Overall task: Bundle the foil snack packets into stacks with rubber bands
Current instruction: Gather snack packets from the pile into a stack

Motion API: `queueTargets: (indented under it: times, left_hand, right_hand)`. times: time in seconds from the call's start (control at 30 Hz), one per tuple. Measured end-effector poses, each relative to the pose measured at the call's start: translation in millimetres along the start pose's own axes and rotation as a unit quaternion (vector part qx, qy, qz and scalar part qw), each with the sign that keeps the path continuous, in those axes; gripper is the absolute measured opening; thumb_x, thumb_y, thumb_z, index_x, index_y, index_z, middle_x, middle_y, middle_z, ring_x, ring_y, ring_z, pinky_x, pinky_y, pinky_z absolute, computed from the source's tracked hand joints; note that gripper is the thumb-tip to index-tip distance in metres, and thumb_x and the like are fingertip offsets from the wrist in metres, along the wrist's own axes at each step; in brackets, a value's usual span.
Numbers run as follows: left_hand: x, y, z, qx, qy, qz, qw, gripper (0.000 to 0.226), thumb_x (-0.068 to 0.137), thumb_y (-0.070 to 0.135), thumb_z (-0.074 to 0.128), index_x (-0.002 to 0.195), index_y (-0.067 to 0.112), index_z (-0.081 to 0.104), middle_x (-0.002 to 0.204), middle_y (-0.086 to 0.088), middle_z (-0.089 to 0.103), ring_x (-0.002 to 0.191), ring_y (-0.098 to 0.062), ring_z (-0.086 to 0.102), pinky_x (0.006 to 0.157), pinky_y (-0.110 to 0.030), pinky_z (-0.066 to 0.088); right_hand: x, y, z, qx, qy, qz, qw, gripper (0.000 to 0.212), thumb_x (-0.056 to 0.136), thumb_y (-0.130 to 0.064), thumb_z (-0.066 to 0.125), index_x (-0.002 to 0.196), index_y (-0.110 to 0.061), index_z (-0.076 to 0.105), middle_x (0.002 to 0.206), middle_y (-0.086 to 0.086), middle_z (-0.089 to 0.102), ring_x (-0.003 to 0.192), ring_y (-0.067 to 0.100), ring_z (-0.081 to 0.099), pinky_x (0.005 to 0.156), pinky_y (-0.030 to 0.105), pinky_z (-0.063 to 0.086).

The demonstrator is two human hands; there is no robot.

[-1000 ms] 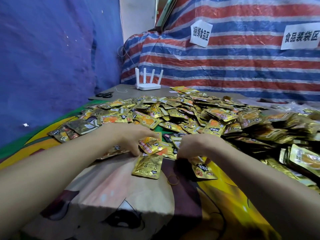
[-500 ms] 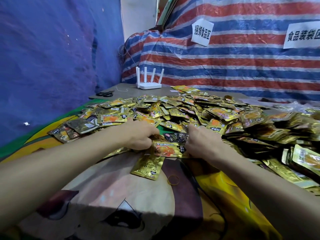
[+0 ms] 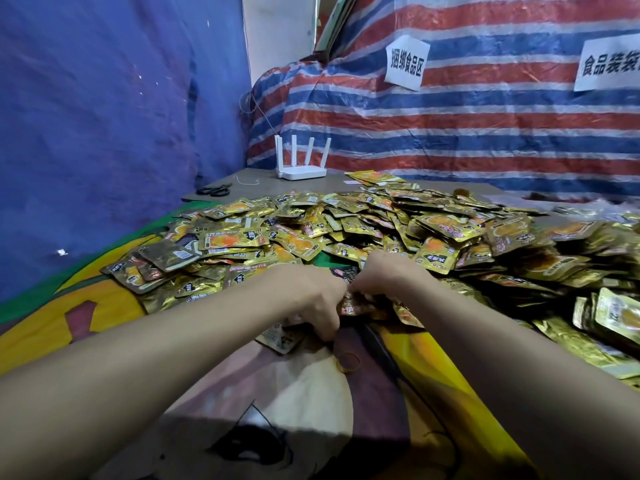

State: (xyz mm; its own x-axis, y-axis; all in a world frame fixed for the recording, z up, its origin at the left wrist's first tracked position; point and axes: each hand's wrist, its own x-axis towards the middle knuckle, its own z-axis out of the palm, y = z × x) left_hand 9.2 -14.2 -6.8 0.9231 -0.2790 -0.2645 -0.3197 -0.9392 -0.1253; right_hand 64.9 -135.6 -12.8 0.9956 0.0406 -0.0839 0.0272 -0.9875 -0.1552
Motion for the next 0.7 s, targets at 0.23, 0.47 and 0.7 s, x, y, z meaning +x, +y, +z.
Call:
queueTargets:
  times: [0.23,0.47,0.7]
  left_hand:
    - [0,4,22,0.115,0.181,0.012,0.977,0.036,0.087,0.012,0.060,0.122,0.013,0.055,0.116,-0.009,0.061,0.106,-0.033,0.062,0.066,-0.036,0.039]
    - [-14,-22,9,-0.106,0.233,-0.033,0.966,0.018,0.085,0.000,0.054,0.093,0.013,0.061,0.088,-0.006,0.058,0.094,-0.033,0.062,0.070,-0.036,0.050]
    - [-19,-46,-18,-0.347,0.291,-0.117,0.884,0.021,0.083,-0.005,0.055,0.067,0.006,0.059,0.061,-0.005,0.054,0.054,-0.019,0.049,0.045,-0.024,0.029]
  right_hand:
    - [4,-2,-4,-0.047,0.046,-0.059,0.996,0.020,0.089,-0.024,0.064,0.098,-0.008,0.054,0.105,0.010,0.061,0.091,0.026,0.059,0.070,0.032,0.046]
    - [3,19,-9,0.072,0.070,-0.035,0.994,0.058,0.092,-0.016,0.056,0.145,-0.008,0.034,0.118,0.016,0.058,0.106,0.034,0.059,0.075,0.039,0.048]
    - [-5,41,-21,0.191,0.129,-0.018,0.973,0.030,0.093,-0.011,0.050,0.123,-0.007,0.049,0.107,0.015,0.057,0.086,0.029,0.053,0.069,0.033,0.041]
